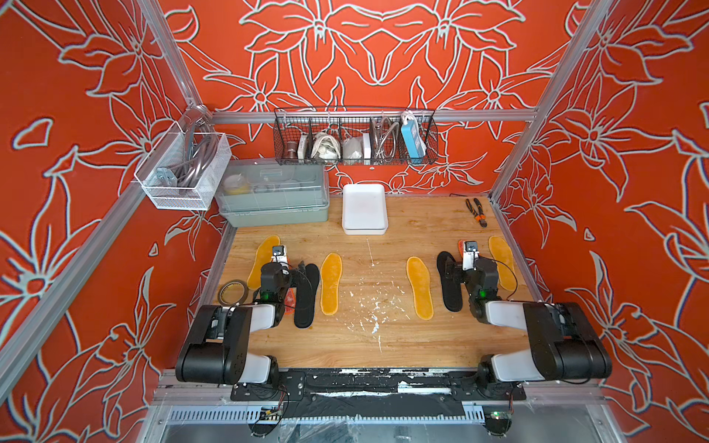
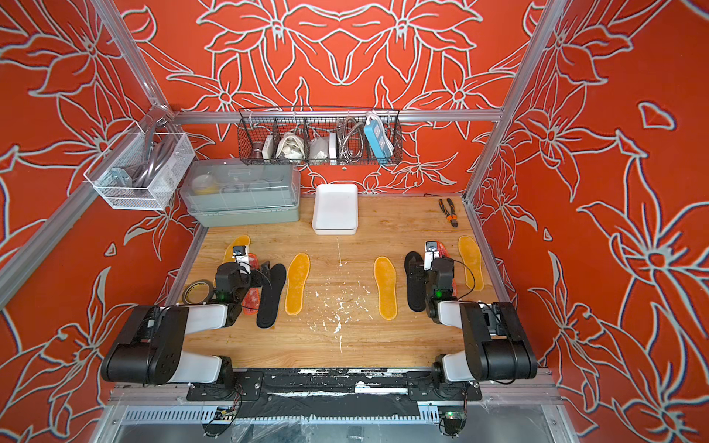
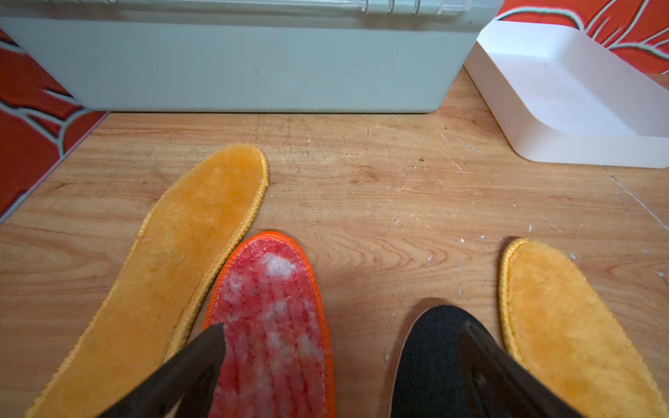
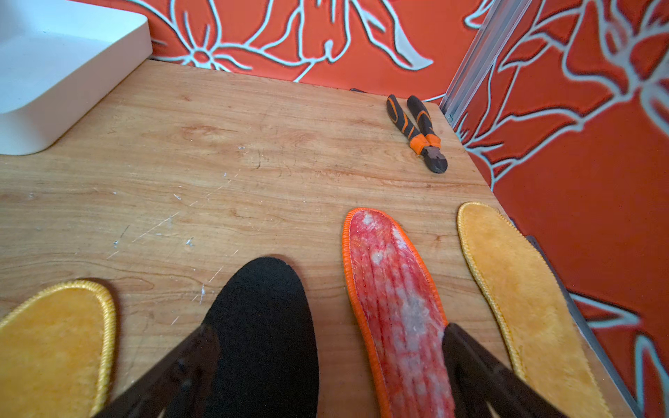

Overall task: Put the insoles into the storage box
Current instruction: Pick up the storage box at the center of the board.

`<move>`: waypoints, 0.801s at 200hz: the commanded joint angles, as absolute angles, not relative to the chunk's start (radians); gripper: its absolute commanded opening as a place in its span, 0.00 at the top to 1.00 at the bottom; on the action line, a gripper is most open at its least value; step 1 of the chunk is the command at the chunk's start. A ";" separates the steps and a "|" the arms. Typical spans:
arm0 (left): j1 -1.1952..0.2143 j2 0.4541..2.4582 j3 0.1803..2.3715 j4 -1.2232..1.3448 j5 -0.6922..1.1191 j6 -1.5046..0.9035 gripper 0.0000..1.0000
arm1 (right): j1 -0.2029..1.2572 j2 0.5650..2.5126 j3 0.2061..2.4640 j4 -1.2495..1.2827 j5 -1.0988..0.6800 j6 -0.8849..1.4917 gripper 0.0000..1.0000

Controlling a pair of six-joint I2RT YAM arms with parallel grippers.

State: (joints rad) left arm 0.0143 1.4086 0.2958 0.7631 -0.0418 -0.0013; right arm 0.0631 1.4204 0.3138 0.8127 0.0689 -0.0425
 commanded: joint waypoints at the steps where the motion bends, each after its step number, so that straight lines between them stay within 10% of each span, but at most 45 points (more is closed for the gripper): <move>1: 0.021 1.408 0.317 0.761 -0.032 -0.008 0.01 | 0.054 1.415 0.324 0.796 0.058 -0.039 0.00; 47: 0.013 1.355 0.366 0.641 -0.066 -0.006 0.01 | 0.048 1.374 0.335 0.779 0.125 -0.007 0.00; 73: -0.015 1.164 0.502 0.284 -0.144 -0.148 0.01 | 0.053 1.079 0.556 0.169 0.176 0.143 0.00; 99: -0.022 1.066 0.490 0.408 0.108 -0.300 0.01 | 0.050 0.964 0.462 0.403 0.024 0.513 0.00; 123: -0.119 1.153 0.702 0.233 0.153 -0.310 0.01 | 0.083 1.143 0.685 0.257 -0.331 0.488 0.00; 160: -0.201 1.458 1.008 0.059 0.276 -0.318 0.13 | 0.249 1.490 1.072 -0.073 -0.251 0.360 0.10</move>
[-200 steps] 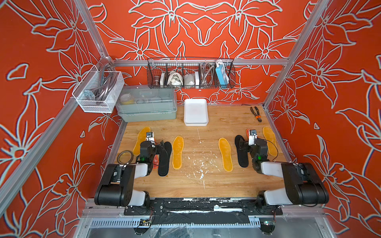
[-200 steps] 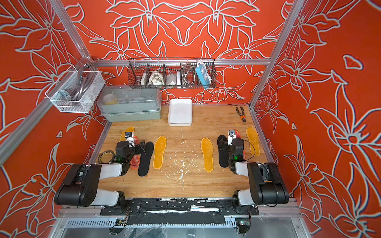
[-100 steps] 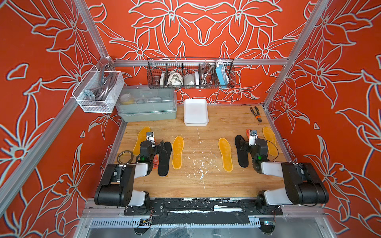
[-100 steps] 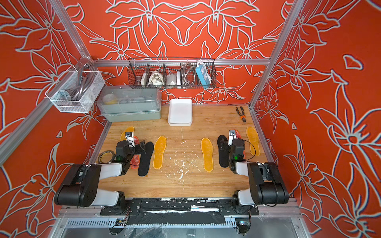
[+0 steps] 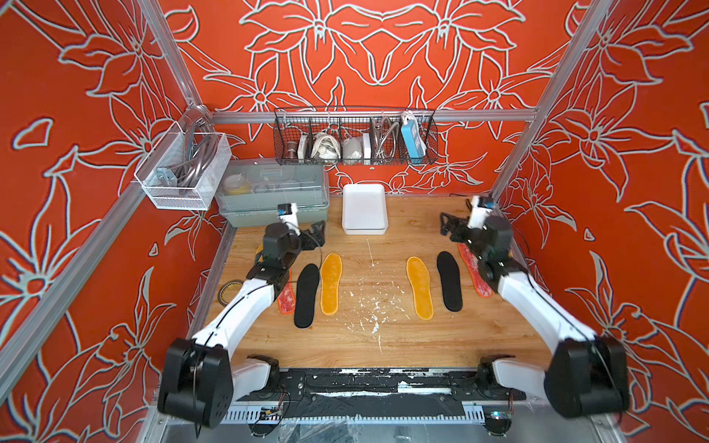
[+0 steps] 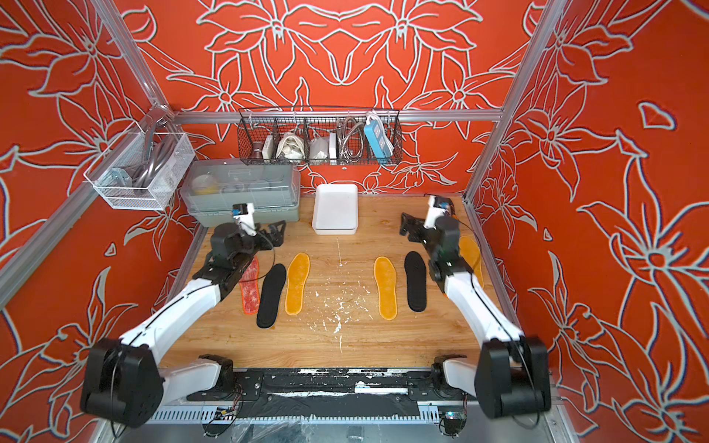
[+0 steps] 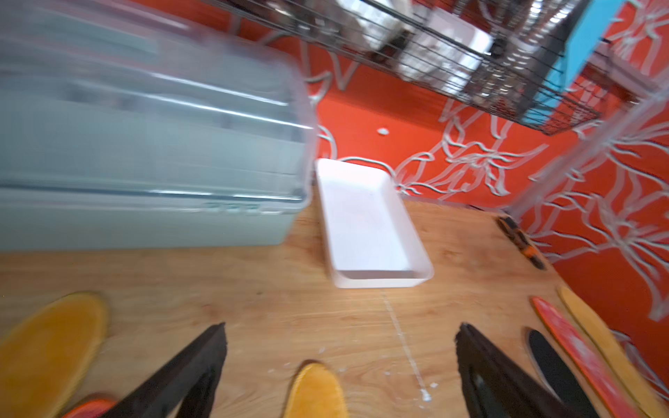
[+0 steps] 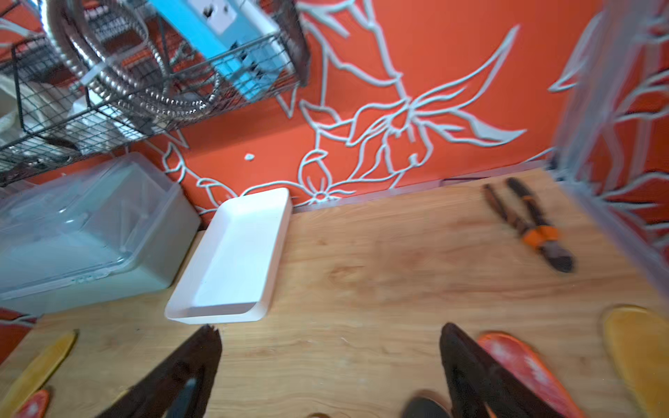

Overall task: Put the insoles into the storage box
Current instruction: Pick up the storage box at the center of the board.

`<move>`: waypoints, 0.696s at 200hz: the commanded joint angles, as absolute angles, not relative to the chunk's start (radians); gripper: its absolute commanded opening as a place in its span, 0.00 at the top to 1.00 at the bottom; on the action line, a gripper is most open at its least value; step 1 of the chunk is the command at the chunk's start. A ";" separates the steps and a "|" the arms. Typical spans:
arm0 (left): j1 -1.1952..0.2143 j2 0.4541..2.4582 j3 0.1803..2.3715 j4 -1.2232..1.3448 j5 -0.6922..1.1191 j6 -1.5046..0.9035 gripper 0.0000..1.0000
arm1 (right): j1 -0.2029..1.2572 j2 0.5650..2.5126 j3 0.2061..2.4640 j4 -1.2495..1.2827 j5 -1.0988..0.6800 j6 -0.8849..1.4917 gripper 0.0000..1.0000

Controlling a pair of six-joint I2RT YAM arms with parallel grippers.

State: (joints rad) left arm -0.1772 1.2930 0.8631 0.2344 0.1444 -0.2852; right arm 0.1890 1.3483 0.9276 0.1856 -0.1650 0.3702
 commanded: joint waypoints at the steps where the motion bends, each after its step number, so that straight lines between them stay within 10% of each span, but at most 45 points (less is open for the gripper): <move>1: -0.202 1.466 1.018 0.054 0.281 -0.317 0.13 | 0.250 1.500 1.080 -0.078 -0.251 0.362 0.11; 139: -0.307 2.196 1.787 -0.392 0.040 -0.309 0.23 | 0.350 2.364 2.072 -0.546 -0.076 0.388 0.28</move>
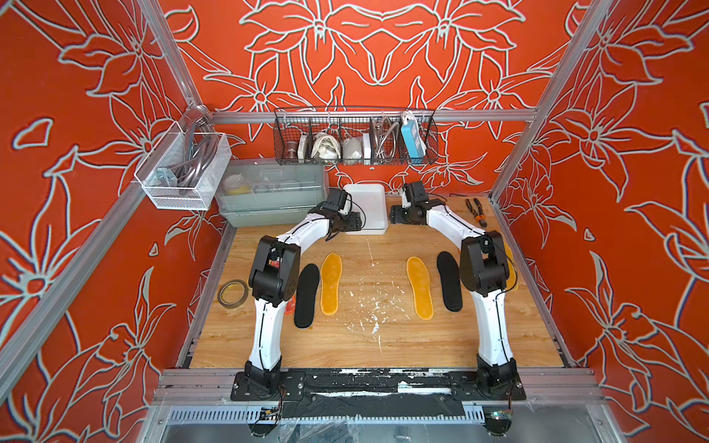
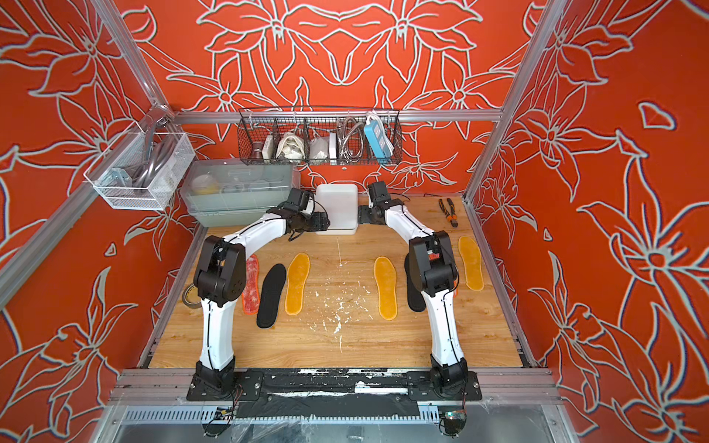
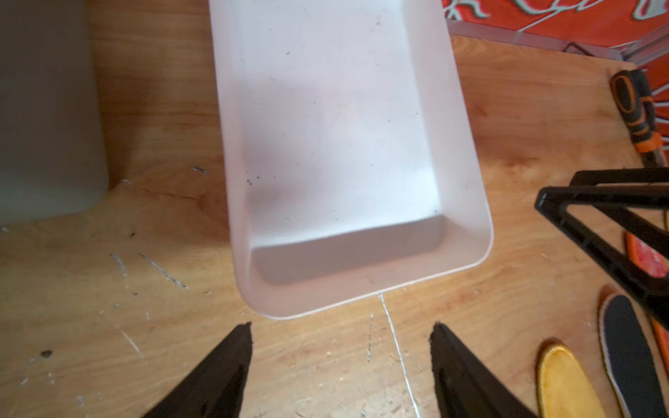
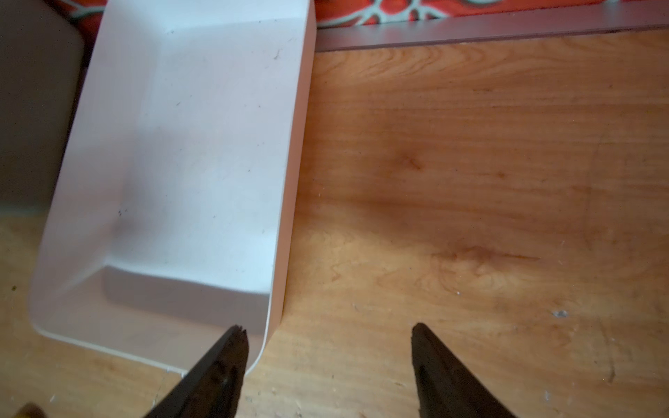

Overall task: Put the insoles into the storage box
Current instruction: Pick up the storage box at the center of the board.

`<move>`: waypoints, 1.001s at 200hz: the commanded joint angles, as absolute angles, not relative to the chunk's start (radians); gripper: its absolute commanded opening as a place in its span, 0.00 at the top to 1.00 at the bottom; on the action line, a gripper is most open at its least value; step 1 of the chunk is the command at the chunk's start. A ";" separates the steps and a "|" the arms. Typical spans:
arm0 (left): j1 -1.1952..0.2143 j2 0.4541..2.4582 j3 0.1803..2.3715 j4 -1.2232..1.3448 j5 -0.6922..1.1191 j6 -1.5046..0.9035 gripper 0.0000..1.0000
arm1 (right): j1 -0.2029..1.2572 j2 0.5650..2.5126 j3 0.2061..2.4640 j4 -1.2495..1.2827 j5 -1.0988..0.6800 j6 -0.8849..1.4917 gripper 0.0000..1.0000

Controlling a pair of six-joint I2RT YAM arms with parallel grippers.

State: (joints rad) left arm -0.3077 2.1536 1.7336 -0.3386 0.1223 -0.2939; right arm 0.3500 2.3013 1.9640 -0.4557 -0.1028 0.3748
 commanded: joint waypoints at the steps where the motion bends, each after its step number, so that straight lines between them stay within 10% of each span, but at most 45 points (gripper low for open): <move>1: -0.307 2.198 1.788 -0.393 0.038 -0.310 0.24 | 0.351 2.367 2.077 -0.548 -0.076 0.387 0.28; 129: -0.307 2.390 2.010 -0.467 0.019 -0.287 0.58 | 0.360 2.620 2.412 -0.665 -0.144 0.398 0.50; 200: -0.330 2.330 1.904 -0.383 0.037 -0.275 0.85 | 0.377 2.578 2.352 -0.679 -0.141 0.382 0.90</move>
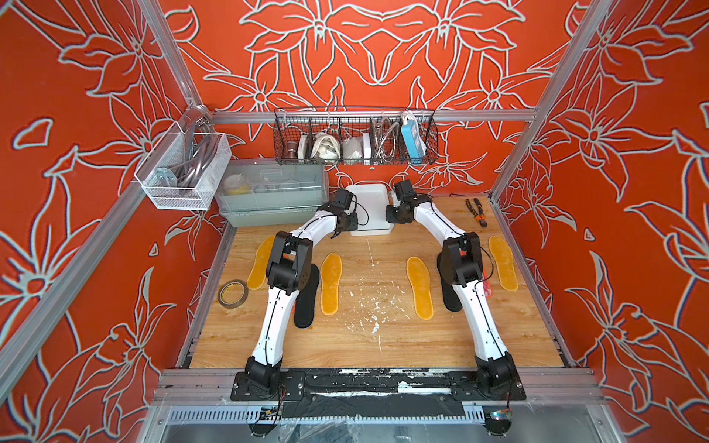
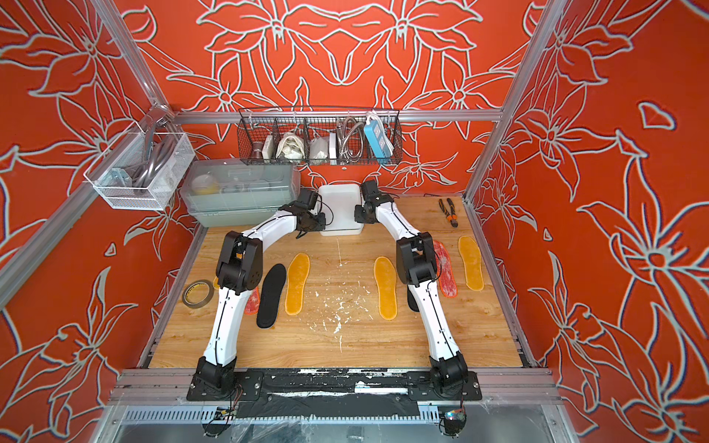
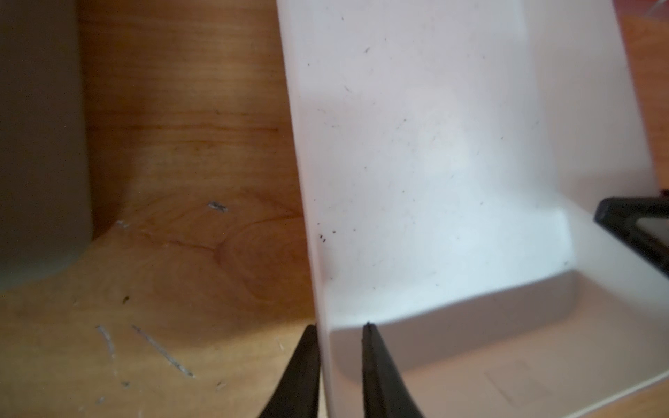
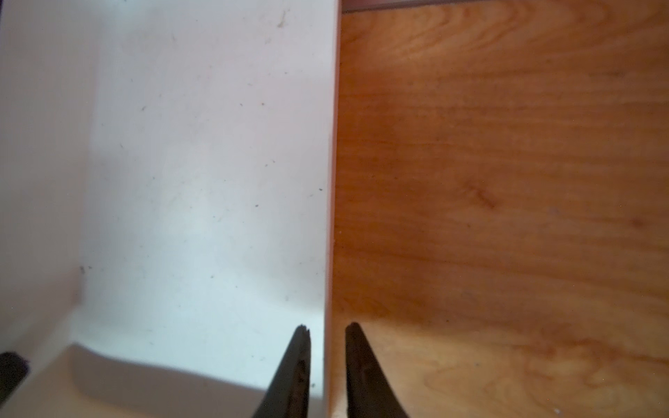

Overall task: Put the insoles into the storage box
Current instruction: Pick up the storage box at the center of the board, then place the storage box at the center of the board.

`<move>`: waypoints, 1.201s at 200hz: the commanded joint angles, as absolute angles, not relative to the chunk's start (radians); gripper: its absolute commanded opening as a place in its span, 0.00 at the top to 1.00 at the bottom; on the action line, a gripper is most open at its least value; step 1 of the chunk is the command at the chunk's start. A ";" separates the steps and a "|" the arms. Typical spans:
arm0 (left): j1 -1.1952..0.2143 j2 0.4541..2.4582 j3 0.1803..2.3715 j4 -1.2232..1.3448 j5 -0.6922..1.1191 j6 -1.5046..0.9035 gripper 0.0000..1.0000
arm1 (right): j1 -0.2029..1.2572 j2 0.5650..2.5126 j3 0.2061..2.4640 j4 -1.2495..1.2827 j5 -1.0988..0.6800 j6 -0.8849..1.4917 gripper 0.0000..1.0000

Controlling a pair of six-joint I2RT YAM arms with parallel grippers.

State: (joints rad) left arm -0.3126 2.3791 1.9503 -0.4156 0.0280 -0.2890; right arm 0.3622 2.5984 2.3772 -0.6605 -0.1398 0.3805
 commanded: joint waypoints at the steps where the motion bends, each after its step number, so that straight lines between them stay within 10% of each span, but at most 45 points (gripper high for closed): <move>1: -0.330 2.329 1.901 -0.383 0.037 -0.275 0.85 | 0.378 2.576 2.348 -0.678 -0.140 0.382 0.91; 29: -0.339 2.271 1.821 -0.343 0.042 -0.289 1.00 | 0.398 2.495 2.244 -0.670 -0.116 0.377 1.00; 185: -0.646 1.401 0.804 -0.226 -0.096 -0.599 1.00 | 0.684 1.511 0.930 -0.420 0.162 0.492 0.98; 240: -0.788 1.271 0.569 -0.148 -0.260 -0.717 1.00 | 0.802 1.446 0.755 -0.321 0.221 0.549 0.97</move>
